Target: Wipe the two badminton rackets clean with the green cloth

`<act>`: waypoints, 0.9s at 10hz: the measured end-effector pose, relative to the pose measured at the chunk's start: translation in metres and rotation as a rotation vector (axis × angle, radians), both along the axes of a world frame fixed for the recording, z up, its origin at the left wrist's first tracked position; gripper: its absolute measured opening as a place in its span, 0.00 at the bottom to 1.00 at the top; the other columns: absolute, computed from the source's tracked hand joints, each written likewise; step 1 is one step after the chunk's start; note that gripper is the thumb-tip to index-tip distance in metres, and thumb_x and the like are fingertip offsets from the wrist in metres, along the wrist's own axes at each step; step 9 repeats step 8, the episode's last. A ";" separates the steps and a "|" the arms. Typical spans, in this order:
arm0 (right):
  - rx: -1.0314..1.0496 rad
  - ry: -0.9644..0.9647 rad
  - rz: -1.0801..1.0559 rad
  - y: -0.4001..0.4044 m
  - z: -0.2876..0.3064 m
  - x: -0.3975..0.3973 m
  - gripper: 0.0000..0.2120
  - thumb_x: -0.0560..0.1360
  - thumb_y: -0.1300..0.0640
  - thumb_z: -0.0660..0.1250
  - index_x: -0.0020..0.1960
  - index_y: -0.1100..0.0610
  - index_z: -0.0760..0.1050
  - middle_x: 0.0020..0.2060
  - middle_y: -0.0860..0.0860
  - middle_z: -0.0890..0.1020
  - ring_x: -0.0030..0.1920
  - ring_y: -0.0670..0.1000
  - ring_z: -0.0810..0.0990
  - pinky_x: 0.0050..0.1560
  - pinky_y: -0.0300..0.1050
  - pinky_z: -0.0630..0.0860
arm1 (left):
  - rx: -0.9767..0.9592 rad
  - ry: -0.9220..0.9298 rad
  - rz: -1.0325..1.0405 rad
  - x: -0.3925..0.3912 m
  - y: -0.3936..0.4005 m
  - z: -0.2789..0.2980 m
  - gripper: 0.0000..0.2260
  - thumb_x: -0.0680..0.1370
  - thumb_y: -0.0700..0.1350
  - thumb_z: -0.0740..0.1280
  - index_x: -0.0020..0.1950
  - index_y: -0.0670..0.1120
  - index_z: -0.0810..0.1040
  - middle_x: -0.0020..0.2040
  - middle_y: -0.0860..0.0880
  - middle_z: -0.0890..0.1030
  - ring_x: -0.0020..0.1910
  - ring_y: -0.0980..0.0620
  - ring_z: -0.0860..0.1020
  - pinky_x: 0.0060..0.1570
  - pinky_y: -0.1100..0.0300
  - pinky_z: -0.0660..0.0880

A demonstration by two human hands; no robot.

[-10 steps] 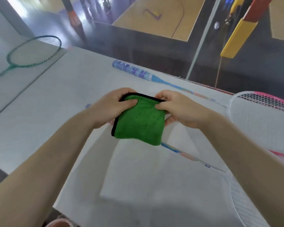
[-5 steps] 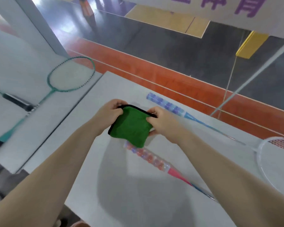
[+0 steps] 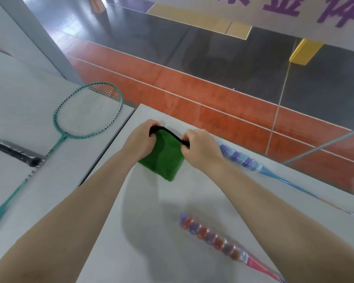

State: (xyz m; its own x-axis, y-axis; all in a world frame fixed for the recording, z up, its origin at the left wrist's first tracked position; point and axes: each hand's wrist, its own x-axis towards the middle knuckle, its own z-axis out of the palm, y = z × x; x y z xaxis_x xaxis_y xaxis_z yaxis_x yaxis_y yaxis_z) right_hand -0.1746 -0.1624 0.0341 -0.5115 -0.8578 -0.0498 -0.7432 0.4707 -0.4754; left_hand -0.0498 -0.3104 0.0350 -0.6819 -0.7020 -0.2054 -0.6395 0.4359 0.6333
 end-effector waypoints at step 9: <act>0.140 0.421 0.138 -0.002 0.002 -0.023 0.14 0.79 0.52 0.59 0.59 0.59 0.75 0.60 0.55 0.76 0.61 0.57 0.71 0.62 0.50 0.64 | -0.496 -0.278 -0.307 -0.010 0.019 -0.025 0.29 0.81 0.60 0.51 0.79 0.49 0.55 0.79 0.50 0.57 0.78 0.48 0.53 0.75 0.49 0.51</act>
